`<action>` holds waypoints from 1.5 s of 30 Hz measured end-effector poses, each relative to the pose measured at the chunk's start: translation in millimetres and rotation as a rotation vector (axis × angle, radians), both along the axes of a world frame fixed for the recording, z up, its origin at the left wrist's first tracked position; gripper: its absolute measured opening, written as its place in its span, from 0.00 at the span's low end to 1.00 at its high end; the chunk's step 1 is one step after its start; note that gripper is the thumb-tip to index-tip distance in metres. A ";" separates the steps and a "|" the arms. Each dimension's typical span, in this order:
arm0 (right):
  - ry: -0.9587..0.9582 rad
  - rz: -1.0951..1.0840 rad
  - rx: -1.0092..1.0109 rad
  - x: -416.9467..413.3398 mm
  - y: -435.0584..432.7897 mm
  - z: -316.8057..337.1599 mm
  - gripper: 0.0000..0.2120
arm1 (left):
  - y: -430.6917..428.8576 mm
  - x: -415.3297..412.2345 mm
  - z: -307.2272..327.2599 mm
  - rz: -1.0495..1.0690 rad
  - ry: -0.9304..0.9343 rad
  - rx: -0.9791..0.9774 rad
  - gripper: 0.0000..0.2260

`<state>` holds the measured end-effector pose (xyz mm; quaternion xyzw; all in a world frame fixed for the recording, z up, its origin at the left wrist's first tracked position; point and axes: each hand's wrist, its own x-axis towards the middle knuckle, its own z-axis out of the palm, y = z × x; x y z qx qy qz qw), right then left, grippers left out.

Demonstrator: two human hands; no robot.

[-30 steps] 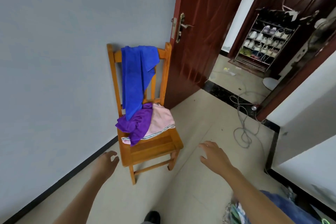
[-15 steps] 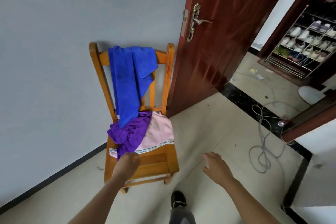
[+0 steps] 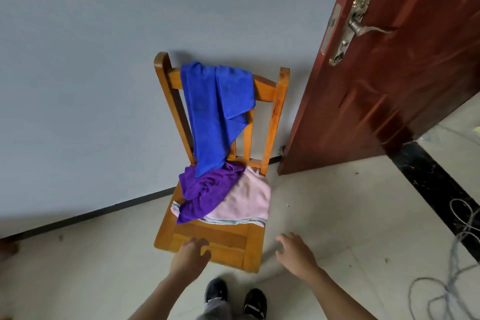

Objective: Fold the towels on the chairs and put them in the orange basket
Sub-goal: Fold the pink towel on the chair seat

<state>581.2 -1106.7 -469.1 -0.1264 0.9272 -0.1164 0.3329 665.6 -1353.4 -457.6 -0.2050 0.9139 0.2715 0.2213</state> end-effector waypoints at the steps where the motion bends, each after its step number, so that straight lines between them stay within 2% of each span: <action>1: -0.027 0.009 -0.016 -1.1 -5.3 -8.8 0.19 | 0.3 -0.2 -3.6 0.006 -0.013 -0.013 0.13; 6: -0.096 0.016 -0.062 -6.8 -17.5 -49.4 0.19 | -2.8 -17.5 -23.4 -0.012 -0.028 -0.082 0.13; 10: -0.088 -0.043 -0.016 -15.8 -16.0 -83.8 0.17 | 1.2 -38.5 -57.2 -0.027 -0.083 -0.114 0.15; 14: -0.075 -0.164 0.061 -35.1 -20.4 -126.0 0.16 | 13.0 -65.4 -101.4 -0.115 -0.160 -0.166 0.20; 17: -0.048 -0.231 0.049 -54.5 -32.6 -160.7 0.16 | 22.5 -87.3 -135.7 -0.264 -0.156 -0.239 0.24; 19: -0.035 -0.263 0.024 -67.9 -43.8 -190.5 0.18 | 24.4 -103.2 -168.0 -0.359 -0.132 -0.269 0.30; 22: -0.051 -0.336 0.005 -80.7 -60.2 -230.3 0.21 | 29.4 -118.0 -212.9 -0.431 -0.194 -0.317 0.37; 25: -0.026 -0.441 -0.005 -84.9 -70.5 -258.2 0.19 | 31.4 -117.4 -247.1 -0.422 -0.201 -0.275 0.33; 29: 0.043 -0.489 -0.067 -93.0 -67.7 -275.1 0.11 | 27.6 -110.3 -262.4 -0.412 -0.241 -0.248 0.30; 34: -0.044 -0.465 -0.090 -88.5 -52.5 -264.7 0.09 | 31.4 -117.4 -252.2 -0.371 -0.338 -0.196 0.30; 37: 0.031 -0.541 -0.171 -77.7 -52.2 -227.6 0.07 | 46.4 -118.7 -224.1 -0.251 -0.393 -0.098 0.28; 41: 0.142 -0.591 -0.405 -71.6 -59.0 -156.1 0.08 | 65.1 -116.7 -164.6 -0.162 -0.262 -0.057 0.26; 45: 0.228 -0.510 -0.573 -83.3 -71.2 -67.0 0.16 | 68.4 -124.7 -89.2 -0.060 -0.114 -0.041 0.23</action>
